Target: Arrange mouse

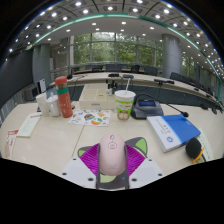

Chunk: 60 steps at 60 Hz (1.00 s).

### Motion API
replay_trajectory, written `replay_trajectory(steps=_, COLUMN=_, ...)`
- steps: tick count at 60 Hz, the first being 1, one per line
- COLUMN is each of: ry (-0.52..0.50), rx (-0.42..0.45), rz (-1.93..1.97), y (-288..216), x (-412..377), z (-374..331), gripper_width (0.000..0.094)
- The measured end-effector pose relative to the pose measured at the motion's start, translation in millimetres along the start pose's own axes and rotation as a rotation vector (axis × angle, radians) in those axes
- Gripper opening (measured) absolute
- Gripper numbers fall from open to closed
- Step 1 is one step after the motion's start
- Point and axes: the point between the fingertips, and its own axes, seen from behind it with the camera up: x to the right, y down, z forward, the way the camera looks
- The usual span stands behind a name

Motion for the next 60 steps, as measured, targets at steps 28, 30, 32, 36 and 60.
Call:
replay_trajectory(steps=28, ry=-0.027, rx=-0.177, rz=0.035, y=65, x=24, z=36, gripper_width=0.0861)
replay_trajectory(steps=30, ry=-0.019, rx=-0.177, rz=0.043, y=62, x=24, z=23, gripper_width=0.0846)
replay_trajectory(steps=32, ry=-0.008, rx=-0.169, rz=0.047, y=57, x=24, z=11, gripper_width=0.0854)
replay_trajectory(steps=36, ry=0.012, rx=-0.148, rz=0.046, y=48, x=22, z=-18, gripper_width=0.0855)
replay_trajectory(steps=60, ry=0.117, rx=-0.060, rz=0.005, y=40, x=-34, z=-255, gripper_width=0.0858)
